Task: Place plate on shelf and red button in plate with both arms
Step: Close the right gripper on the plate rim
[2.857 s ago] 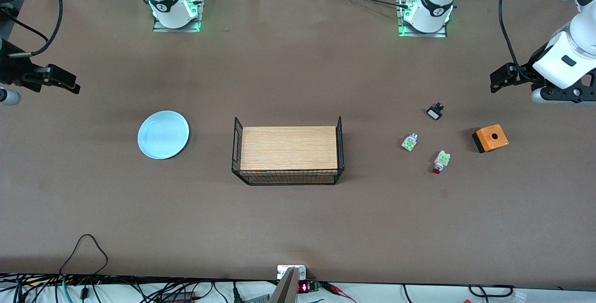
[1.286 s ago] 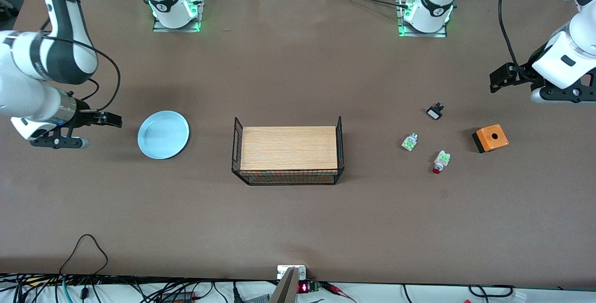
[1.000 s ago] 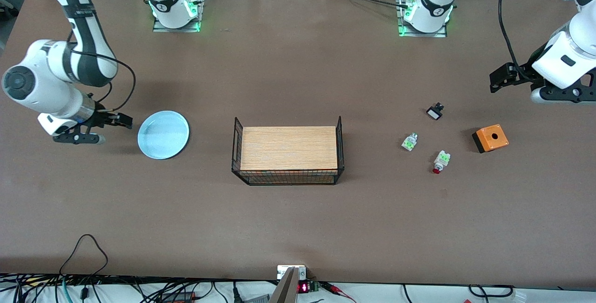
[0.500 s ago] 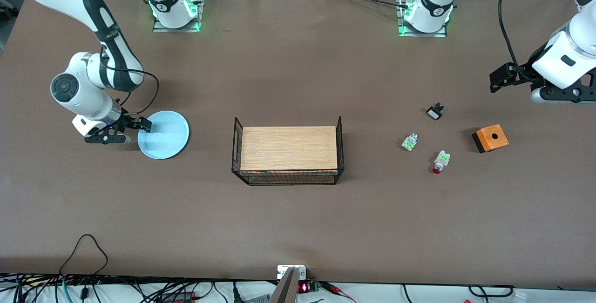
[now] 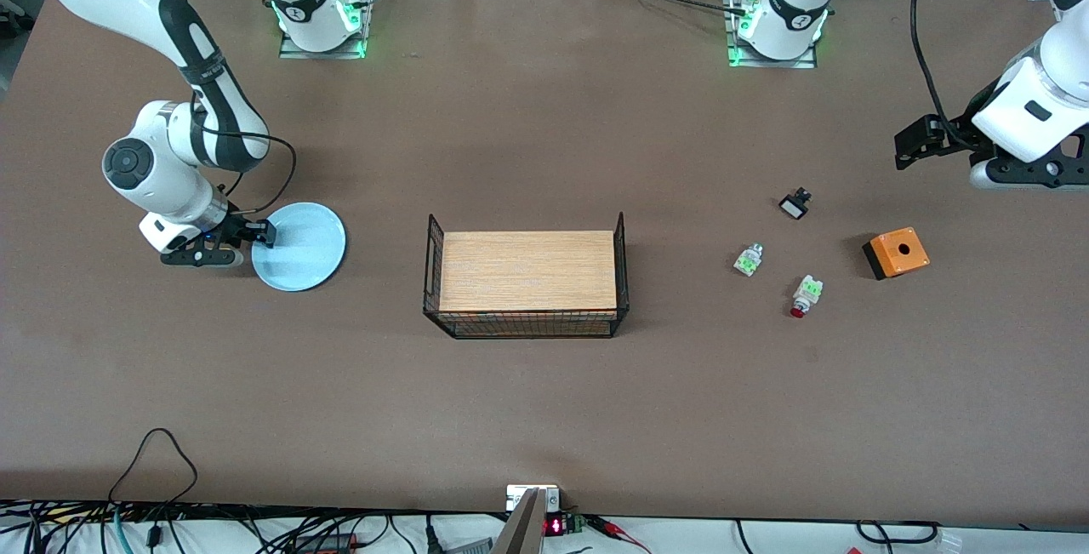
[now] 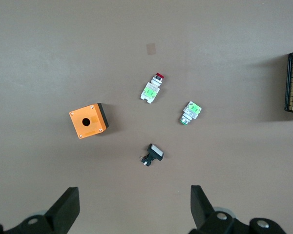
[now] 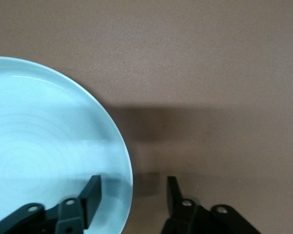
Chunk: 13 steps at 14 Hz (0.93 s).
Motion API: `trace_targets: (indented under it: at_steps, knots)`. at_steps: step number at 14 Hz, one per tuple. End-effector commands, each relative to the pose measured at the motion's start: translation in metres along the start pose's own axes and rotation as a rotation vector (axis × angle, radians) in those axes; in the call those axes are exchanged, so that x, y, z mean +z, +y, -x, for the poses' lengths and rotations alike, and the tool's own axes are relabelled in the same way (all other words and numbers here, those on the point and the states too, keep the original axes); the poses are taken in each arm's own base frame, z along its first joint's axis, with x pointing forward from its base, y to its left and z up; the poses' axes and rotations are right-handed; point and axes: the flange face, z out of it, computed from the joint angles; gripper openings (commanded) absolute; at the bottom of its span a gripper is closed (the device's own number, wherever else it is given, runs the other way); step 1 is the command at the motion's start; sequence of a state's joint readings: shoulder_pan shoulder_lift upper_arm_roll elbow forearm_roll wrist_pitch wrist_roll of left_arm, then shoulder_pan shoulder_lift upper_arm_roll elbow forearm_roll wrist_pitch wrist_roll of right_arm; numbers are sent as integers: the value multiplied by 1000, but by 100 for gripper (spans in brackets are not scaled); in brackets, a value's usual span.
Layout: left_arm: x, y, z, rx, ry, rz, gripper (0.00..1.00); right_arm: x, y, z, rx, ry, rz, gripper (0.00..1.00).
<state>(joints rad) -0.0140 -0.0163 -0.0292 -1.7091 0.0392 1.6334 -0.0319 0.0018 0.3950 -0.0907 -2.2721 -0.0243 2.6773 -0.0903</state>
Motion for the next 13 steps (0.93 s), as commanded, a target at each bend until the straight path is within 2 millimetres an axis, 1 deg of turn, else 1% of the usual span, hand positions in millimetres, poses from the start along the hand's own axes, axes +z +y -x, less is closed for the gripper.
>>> trace_targets:
  at_steps: [1,3,5,6,8,11,13]
  knots:
    - [-8,1,3,3,1,15,100,-2,-7,0,-12,8,4,0]
    - [-8,1,3,3,1,15,100,-2,-8,0,24,5,4,0]
    - [-8,1,3,3,1,15,100,-6,-15,0,29,-1,2,0]
    - [-8,1,3,3,1,15,100,-9,-15,0,53,-6,2,0]
    - [-8,1,3,3,1,15,100,-34,-15,2,132,-55,-1,0]
    - [-9,1,3,3,2,15,100,-72,-14,0,141,-31,-8,0]
    - [-8,1,3,3,1,15,100,-106,-17,-2,146,-40,-20,0]
